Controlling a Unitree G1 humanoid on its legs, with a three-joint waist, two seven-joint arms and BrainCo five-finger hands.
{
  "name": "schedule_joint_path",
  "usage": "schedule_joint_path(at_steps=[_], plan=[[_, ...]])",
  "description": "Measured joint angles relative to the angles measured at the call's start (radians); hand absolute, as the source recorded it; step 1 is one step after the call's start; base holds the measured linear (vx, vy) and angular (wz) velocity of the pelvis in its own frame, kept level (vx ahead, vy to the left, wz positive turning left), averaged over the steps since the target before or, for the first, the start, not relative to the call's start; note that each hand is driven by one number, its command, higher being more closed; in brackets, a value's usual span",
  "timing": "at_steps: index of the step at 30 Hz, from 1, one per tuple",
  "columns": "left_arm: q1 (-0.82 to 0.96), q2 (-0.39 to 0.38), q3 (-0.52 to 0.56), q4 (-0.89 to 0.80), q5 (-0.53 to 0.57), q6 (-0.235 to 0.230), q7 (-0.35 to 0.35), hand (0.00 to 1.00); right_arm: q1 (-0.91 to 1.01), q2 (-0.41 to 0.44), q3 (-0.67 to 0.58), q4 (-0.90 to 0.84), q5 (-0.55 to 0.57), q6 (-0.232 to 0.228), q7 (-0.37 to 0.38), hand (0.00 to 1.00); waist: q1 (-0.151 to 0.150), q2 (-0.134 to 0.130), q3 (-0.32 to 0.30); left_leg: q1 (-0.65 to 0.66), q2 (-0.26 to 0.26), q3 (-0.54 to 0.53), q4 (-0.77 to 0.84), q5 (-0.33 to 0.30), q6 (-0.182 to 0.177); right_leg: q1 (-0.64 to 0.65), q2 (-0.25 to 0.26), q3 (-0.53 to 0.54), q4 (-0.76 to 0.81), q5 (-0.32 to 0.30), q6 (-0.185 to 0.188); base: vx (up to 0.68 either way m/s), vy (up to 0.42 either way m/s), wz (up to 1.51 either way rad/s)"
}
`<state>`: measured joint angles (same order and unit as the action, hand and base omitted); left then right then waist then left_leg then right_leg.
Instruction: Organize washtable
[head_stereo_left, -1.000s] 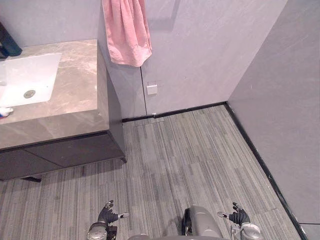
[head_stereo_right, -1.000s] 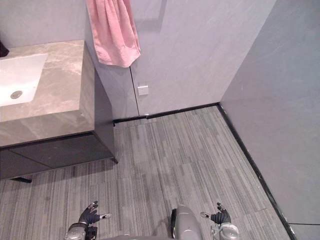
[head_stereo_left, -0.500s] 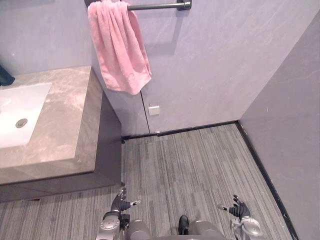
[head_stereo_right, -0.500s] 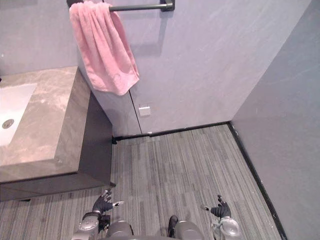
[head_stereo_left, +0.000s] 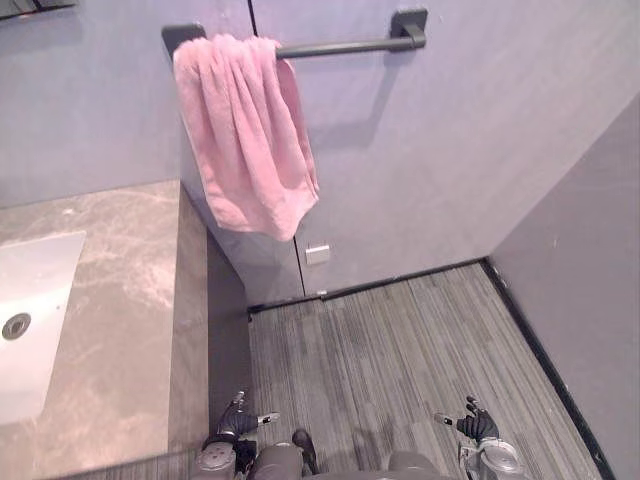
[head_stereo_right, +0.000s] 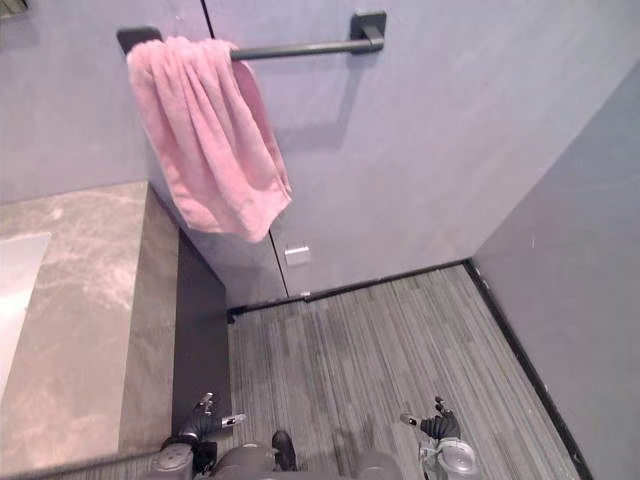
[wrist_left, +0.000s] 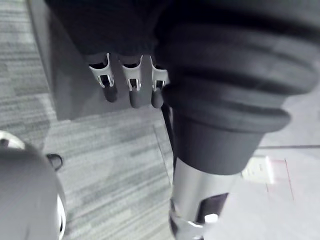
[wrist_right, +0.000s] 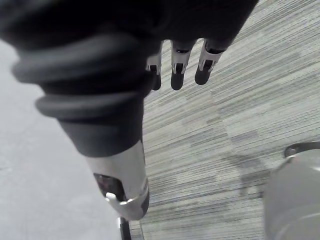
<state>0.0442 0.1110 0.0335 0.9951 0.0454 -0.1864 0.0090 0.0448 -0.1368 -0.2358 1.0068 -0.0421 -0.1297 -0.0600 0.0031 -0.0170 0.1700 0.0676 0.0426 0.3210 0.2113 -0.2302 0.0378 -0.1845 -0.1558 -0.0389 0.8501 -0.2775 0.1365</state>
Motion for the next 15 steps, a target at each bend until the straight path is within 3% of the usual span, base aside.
schedule_joint_path(at_steps=[2,3,5,6,7,8,12,15], plan=[[-0.006,0.006,0.002,-0.001,-0.005,0.004,0.000,0.00,0.001,0.000,0.013,-0.001,0.000,-0.001,0.003,0.00,-0.019,0.003,0.000,0.048,0.023,-0.031,-0.024,0.001,-0.002,-0.054,0.037,-0.049,-0.064,-0.027,-0.049,0.42,-0.065,0.56],[-0.008,0.009,0.003,-0.001,-0.006,0.004,0.001,0.00,0.000,0.000,0.013,-0.005,0.000,-0.001,0.003,0.00,-0.023,0.019,0.005,0.059,0.040,-0.046,-0.027,0.002,-0.003,-0.086,0.059,-0.058,-0.128,-0.029,-0.058,0.46,-0.159,0.75],[-0.018,0.013,0.006,-0.002,-0.006,0.003,0.003,0.00,0.002,0.000,0.014,-0.013,0.001,-0.002,0.003,0.00,-0.039,0.021,0.005,0.085,0.066,-0.086,-0.039,0.005,-0.017,-0.119,0.087,-0.043,-0.324,0.024,-0.076,0.34,-0.169,0.76],[-0.022,0.022,0.006,-0.002,-0.006,0.003,0.006,0.00,0.013,0.002,0.016,-0.012,0.001,-0.002,0.003,0.00,-0.046,0.005,0.001,0.099,0.069,-0.103,-0.045,0.003,-0.046,-0.114,0.085,-0.025,-0.457,0.098,-0.076,0.42,-0.254,0.90],[-0.027,0.042,0.006,-0.002,-0.006,0.002,0.013,0.00,0.044,0.000,0.016,-0.009,0.001,-0.003,0.003,0.00,-0.047,-0.028,-0.007,0.125,0.057,-0.134,-0.063,-0.016,-0.099,-0.091,0.071,-0.011,-0.564,0.318,-0.087,0.52,-0.300,0.76],[-0.037,0.016,0.009,0.011,-0.006,0.000,0.012,0.00,0.034,-0.008,-0.003,-0.003,0.002,-0.002,-0.001,0.00,-0.037,0.021,-0.007,0.145,0.106,-0.149,-0.090,-0.009,-0.134,-0.086,0.114,-0.030,-0.531,0.274,-0.111,0.51,-0.300,0.45],[-0.047,-0.013,0.021,0.015,-0.006,0.001,0.013,0.00,0.032,0.002,-0.023,-0.009,0.002,-0.002,0.000,0.00,-0.045,0.033,-0.005,0.152,0.145,-0.160,-0.063,0.048,-0.180,-0.068,0.123,-0.083,-0.468,0.178,-0.140,0.30,-0.244,0.32],[-0.048,-0.052,0.062,-0.008,-0.006,0.001,0.013,0.00,0.060,0.022,-0.021,-0.020,0.005,-0.001,0.000,0.00,-0.039,0.027,-0.003,0.042,0.202,-0.195,0.239,0.057,-0.197,0.034,0.138,-0.129,-0.516,0.140,-0.156,0.26,-0.222,0.48]])
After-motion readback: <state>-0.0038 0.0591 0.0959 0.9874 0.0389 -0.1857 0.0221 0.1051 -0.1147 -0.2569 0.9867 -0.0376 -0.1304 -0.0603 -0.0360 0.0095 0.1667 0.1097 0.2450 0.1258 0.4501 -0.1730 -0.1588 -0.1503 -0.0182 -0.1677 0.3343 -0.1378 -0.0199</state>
